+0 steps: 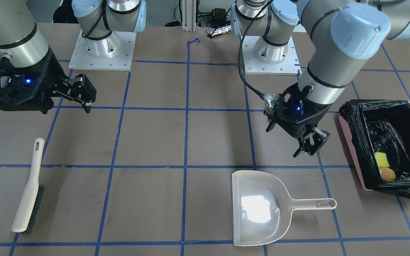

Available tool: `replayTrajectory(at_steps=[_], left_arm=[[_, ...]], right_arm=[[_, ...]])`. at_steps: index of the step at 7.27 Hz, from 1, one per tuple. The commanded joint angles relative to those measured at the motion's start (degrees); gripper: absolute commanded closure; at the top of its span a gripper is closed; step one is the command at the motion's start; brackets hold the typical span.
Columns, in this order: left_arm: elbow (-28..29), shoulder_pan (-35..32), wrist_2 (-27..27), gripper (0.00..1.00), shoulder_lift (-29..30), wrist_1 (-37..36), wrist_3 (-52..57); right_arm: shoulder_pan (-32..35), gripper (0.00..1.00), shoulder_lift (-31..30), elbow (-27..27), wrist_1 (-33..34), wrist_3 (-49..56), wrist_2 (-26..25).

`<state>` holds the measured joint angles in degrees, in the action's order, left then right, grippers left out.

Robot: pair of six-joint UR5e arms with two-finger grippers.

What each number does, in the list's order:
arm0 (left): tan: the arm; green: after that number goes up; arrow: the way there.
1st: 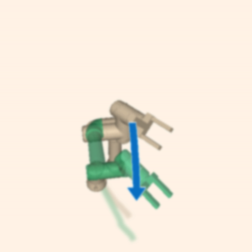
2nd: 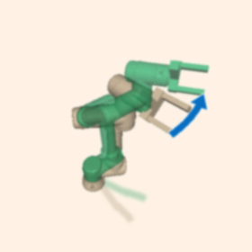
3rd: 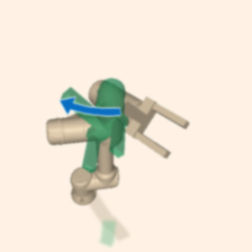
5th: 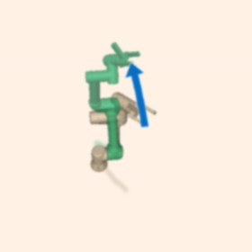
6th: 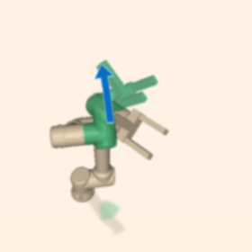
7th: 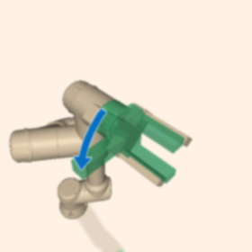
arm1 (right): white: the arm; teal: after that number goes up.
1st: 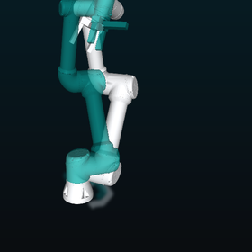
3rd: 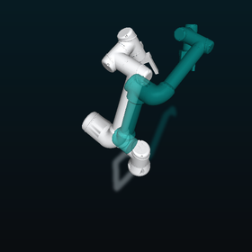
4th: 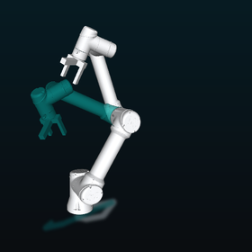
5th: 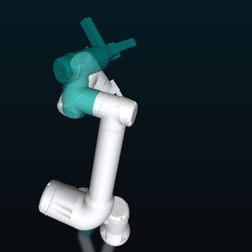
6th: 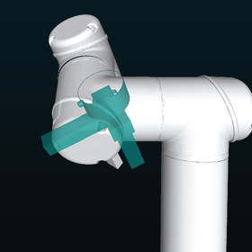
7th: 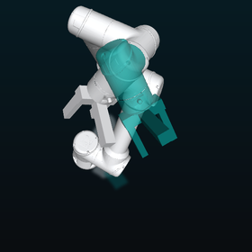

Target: Sweep and dump trash into bin

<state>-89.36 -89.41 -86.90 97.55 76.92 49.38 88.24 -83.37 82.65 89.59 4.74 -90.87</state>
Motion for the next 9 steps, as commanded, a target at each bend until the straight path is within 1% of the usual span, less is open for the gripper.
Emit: replayTrajectory(at_steps=[1,2,3,4,5,6,9], left_arm=[[-3.53,-0.68,-2.13,0.07,-8.49,9.19,-22.72],[-4.59,-0.5,-2.13,0.08,-9.91,9.39,-34.58],[-4.69,-0.41,-2.13,0.07,-10.71,9.3,-40.44],[-4.69,-0.24,-1.7,0.04,-11.06,9.65,-44.85],[-4.51,-0.24,-1.52,0.02,-11.15,9.57,-48.03],[-3.99,0.28,-1.95,0.0,-11.07,9.39,-48.41],[-3.98,0.64,-2.04,0.0,-11.07,9.48,-48.5]], right_arm=[[0.0,0.0,0.14,-0.21,0.06,-0.09,-0.1],[-0.09,0.0,0.14,-0.21,0.06,0.0,-0.27],[-0.09,0.0,0.05,-0.3,-0.02,0.0,-0.53],[-0.09,0.0,-0.73,-0.3,-0.37,0.09,-0.27],[0.0,0.0,-2.04,-0.21,-0.55,-0.34,-0.62],[0.09,0.0,-2.49,-0.21,-0.64,-0.44,-0.27],[0.09,0.0,-2.49,-0.03,-0.73,-0.44,-0.18]])
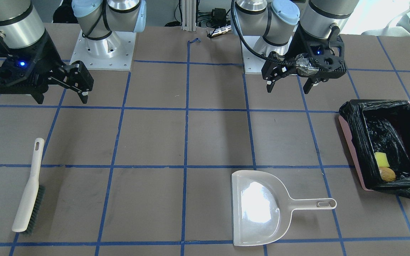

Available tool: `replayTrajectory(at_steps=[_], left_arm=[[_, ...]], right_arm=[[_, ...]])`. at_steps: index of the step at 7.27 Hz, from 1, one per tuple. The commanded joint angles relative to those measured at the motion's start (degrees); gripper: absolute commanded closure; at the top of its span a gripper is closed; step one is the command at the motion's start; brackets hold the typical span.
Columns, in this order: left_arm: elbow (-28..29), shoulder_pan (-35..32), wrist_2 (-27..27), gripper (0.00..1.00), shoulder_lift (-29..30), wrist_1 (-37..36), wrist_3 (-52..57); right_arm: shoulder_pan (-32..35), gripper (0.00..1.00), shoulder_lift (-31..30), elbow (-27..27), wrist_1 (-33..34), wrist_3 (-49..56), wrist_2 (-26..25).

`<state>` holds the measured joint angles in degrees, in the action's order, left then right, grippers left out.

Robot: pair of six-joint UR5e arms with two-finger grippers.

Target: Sweep and dump trash into bin

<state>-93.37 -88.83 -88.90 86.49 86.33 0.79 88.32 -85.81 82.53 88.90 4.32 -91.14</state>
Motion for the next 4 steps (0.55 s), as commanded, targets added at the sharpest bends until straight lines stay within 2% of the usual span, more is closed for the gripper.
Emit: replayTrajectory(at_steps=[1,4], left_arm=[[0.03,0.06,-0.04,0.0,0.0,-0.02,0.44],[0.03,0.15,-0.04,0.0,0.09,-0.46,0.53]], right_arm=[[0.01,0.0,-0.06,0.27,-0.04,-0.01,0.08],[-0.08,0.0,0.73,0.62,0.13,-0.01,-0.01]])
